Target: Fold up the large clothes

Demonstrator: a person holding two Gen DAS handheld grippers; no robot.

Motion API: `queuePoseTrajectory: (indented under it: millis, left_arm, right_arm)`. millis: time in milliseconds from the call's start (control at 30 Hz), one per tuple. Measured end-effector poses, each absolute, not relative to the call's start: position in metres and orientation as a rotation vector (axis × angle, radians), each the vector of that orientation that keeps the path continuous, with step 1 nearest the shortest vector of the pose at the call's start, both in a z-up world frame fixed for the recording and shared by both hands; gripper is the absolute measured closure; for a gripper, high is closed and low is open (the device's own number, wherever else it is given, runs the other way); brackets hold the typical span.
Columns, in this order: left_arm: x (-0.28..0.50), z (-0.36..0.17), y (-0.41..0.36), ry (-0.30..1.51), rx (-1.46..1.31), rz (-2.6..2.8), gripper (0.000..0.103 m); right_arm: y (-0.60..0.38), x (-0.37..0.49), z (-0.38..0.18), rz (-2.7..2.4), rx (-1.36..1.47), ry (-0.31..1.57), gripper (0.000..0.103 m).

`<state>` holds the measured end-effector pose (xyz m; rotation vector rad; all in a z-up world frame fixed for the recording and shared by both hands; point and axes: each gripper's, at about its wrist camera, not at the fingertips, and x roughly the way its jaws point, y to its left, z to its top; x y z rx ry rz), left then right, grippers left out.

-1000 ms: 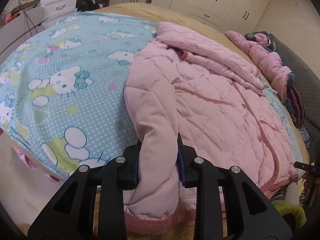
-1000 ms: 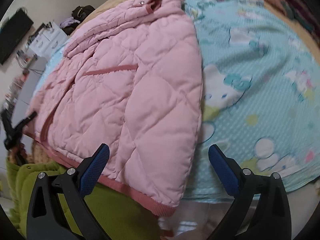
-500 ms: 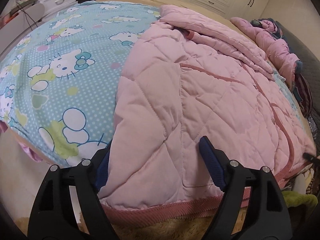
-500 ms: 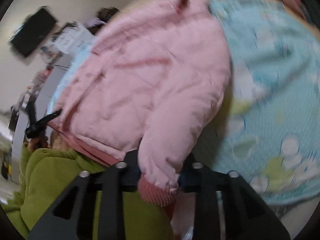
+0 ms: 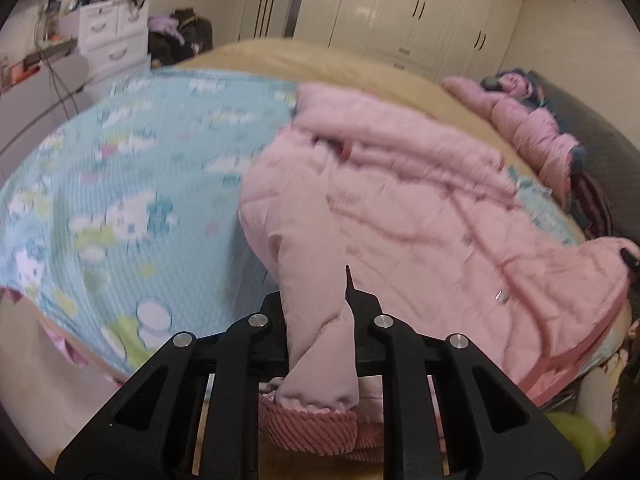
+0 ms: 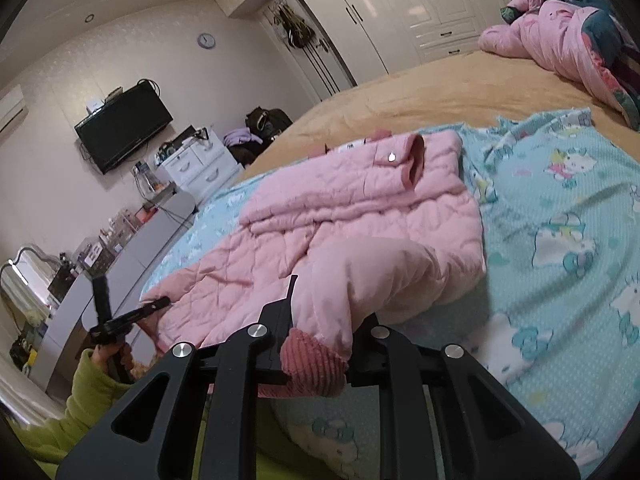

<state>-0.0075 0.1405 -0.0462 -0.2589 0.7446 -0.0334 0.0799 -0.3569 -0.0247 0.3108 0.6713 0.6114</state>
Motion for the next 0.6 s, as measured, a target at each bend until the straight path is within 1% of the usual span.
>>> queuePoseTrajectory:
  millis: [267,600]
  left_arm:
    - [0.015,-0.005,0.133,0.666,-0.262,-0.046,0.093]
    - [0.035,0.024,0.128,0.638,-0.261,-0.041,0.093]
  right_arm:
    - [-0.368,0.094,-0.019,0.594,0.372,0.614,0.088]
    - [-0.38,0.111,-0.017,0.564,0.447,0.579,0.088]
